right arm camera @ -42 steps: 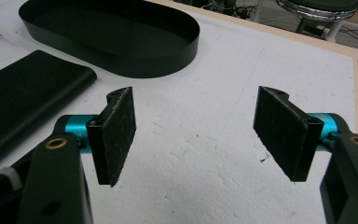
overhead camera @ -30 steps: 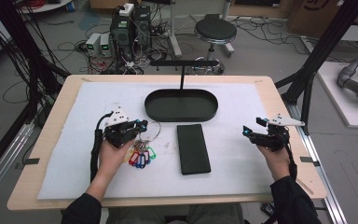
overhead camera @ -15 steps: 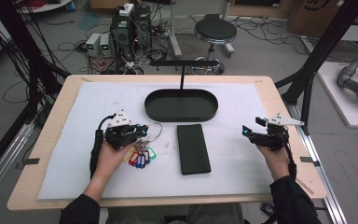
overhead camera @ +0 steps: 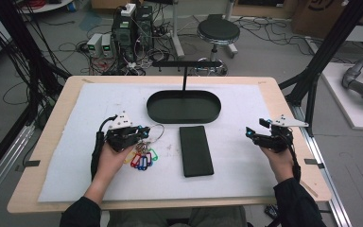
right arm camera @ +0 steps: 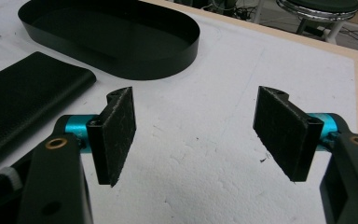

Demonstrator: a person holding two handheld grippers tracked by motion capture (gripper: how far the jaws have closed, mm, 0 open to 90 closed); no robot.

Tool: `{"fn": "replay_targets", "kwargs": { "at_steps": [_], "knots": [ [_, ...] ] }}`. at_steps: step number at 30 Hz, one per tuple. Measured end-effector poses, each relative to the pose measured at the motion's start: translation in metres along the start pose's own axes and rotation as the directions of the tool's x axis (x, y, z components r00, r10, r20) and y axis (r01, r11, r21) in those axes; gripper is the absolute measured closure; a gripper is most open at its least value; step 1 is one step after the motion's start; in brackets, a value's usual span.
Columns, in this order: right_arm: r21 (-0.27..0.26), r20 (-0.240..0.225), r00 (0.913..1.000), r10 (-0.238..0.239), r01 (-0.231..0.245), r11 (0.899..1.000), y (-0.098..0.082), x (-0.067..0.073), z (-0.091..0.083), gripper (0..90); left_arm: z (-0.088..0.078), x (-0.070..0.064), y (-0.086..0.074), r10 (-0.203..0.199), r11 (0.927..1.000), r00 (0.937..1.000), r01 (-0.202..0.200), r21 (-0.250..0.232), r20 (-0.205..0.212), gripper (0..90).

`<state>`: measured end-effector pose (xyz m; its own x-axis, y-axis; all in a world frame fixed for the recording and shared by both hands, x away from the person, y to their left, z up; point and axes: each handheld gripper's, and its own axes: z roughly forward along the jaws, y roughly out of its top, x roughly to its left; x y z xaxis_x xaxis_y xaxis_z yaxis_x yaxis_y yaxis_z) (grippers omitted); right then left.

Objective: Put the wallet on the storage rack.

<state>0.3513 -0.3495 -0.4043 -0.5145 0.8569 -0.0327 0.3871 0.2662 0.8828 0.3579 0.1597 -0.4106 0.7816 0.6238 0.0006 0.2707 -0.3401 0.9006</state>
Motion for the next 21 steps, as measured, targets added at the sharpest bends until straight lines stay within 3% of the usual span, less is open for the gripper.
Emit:
{"fn": "replay_targets", "kwargs": {
  "at_steps": [9,21],
  "knots": [
    [0.001,-0.001,1.0,-0.001,0.001,1.0,0.0,0.0,0.001,30.2,-0.011,-0.003,0.011,0.005,0.9976,1.0,-0.005,-0.07,-0.003,86.4],
    [0.003,0.002,1.0,0.0,0.0,1.0,0.0,0.001,0.0,30.2,-0.022,-0.006,0.022,0.021,0.9922,0.9997,-0.022,-0.122,-0.013,86.5]
  ]
}}
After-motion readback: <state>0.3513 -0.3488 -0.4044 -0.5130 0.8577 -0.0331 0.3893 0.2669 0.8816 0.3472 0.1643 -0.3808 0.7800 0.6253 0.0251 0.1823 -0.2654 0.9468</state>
